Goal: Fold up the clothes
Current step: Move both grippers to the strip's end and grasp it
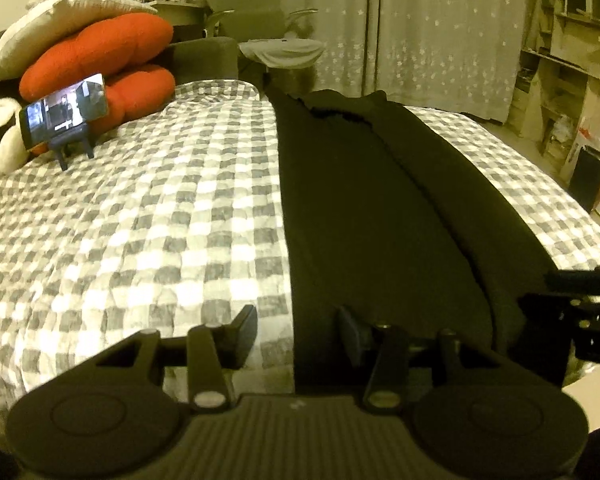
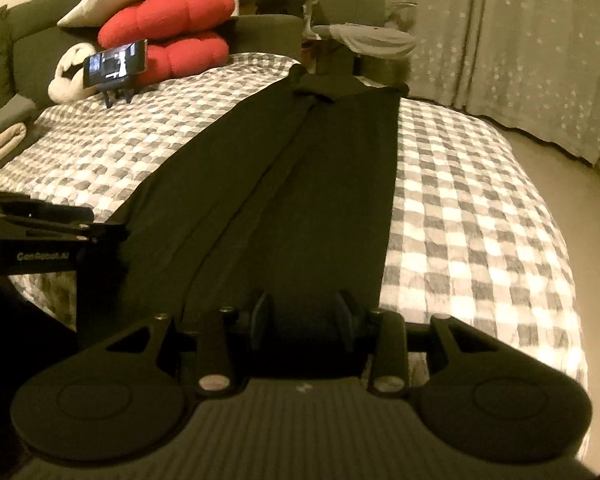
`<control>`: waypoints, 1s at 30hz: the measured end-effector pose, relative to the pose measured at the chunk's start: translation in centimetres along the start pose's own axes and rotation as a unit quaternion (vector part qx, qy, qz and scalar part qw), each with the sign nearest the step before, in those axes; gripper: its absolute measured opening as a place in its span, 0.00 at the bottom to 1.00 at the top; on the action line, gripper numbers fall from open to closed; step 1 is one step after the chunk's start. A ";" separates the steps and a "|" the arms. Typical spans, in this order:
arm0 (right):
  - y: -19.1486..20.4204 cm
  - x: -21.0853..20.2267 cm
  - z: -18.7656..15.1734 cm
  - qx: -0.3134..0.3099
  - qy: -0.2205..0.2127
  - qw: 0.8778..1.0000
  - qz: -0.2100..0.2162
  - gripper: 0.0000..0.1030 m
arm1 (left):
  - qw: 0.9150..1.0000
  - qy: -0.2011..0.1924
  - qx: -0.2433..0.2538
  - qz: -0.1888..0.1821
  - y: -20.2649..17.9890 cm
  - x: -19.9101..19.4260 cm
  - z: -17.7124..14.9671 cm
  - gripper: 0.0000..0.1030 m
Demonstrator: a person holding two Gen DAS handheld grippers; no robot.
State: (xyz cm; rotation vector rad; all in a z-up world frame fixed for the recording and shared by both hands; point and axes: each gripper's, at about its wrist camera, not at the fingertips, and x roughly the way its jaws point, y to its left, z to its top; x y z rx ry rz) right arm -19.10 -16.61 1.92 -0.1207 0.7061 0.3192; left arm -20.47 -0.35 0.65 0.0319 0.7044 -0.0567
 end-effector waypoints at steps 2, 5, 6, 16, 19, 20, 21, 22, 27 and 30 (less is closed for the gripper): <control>0.2 -0.3 -0.3 0.002 -0.001 1.000 -0.002 0.38 | 1.000 -0.001 0.001 -0.003 -0.1 -0.2 -0.2 0.45; 0.5 -0.5 -0.7 0.002 -0.002 1.000 -0.005 0.39 | 1.000 -0.003 0.008 -0.006 -0.4 -0.4 -0.5 0.45; 0.6 -0.5 -0.8 0.000 -0.002 1.000 -0.005 0.39 | 1.000 -0.004 0.012 -0.008 -0.6 -0.5 -0.6 0.45; 1.2 -0.4 -2.2 -0.004 0.018 1.000 -0.011 0.38 | 0.999 -0.003 0.018 -0.027 -0.3 -1.2 -1.5 0.48; 0.9 -0.5 -2.4 0.005 0.024 1.000 -0.010 0.36 | 0.999 -0.005 0.023 -0.029 -0.3 -1.5 -1.9 0.50; 0.9 -0.6 -2.5 0.005 0.024 1.000 -0.009 0.36 | 0.999 -0.006 0.024 -0.030 -0.3 -1.6 -2.1 0.50; 0.9 -0.7 -2.6 0.007 0.026 1.000 -0.008 0.36 | 0.999 -0.006 0.026 -0.031 -0.4 -1.6 -2.2 0.50; 0.8 -0.7 -2.8 0.010 0.029 1.000 -0.007 0.36 | 0.999 -0.006 0.027 -0.031 -0.4 -1.7 -2.3 0.51; 0.4 -0.9 -3.2 0.022 0.040 0.999 -0.001 0.36 | 0.999 0.000 0.032 -0.037 -0.5 -1.9 -2.8 0.51; -0.1 -1.2 -3.4 0.033 0.039 0.999 0.001 0.36 | 0.999 0.013 0.025 -0.042 -0.4 -1.6 -3.0 0.51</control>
